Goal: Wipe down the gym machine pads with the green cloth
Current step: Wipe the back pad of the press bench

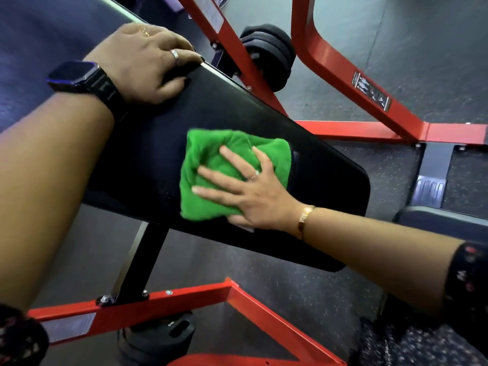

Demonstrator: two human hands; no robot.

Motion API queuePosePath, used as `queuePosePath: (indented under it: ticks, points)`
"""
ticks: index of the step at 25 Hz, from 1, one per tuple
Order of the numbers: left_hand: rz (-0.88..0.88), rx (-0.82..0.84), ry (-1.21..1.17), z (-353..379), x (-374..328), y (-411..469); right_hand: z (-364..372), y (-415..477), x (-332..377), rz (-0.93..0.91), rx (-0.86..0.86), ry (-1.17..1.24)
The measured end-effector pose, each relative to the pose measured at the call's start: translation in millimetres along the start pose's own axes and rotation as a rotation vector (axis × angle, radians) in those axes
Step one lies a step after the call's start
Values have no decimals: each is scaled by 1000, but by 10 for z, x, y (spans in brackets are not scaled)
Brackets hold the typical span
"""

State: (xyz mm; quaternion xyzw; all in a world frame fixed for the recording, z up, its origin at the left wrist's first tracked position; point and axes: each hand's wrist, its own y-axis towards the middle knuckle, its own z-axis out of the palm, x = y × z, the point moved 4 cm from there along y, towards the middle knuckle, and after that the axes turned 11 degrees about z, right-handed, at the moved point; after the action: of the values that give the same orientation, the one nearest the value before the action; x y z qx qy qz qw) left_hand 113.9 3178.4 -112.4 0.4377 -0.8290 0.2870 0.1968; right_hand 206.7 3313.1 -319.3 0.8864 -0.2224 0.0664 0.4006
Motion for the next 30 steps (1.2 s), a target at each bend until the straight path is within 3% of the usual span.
queuePosePath:
  ticks: [2, 6, 8, 12, 14, 18, 21, 23, 27, 30]
  points:
    - [10, 2, 4, 6, -2, -2, 52, -188, -233, -89, 11, -55]
    - [10, 9, 25, -1, -17, 1, -85, 416, -285, 324, -7, 41]
    - [8, 8, 10, -10, -15, 5, -206, 660, 41, 375, -11, 119]
    - [11, 11, 10, 3, 15, -7, -65, 50, 274, -125, 10, -3]
    - [-4, 19, 10, 13, 25, -18, 90, -356, -89, -227, -13, -54]
    - [-16, 25, 2, 12, 8, 0, 127, -28, -793, 130, -13, -26]
    - [-19, 13, 8, -1, -5, -24, 1, 793, -897, 462, -11, 196]
    - [-19, 26, 1, -16, -22, 9, 16, 820, -961, 503, -23, 244]
    - [-28, 18, 24, -31, -7, -13, 150, -82, -1222, 505, -36, 149]
    - [-23, 34, 24, -6, 4, -9, 99, 279, -1125, 492, -27, 120]
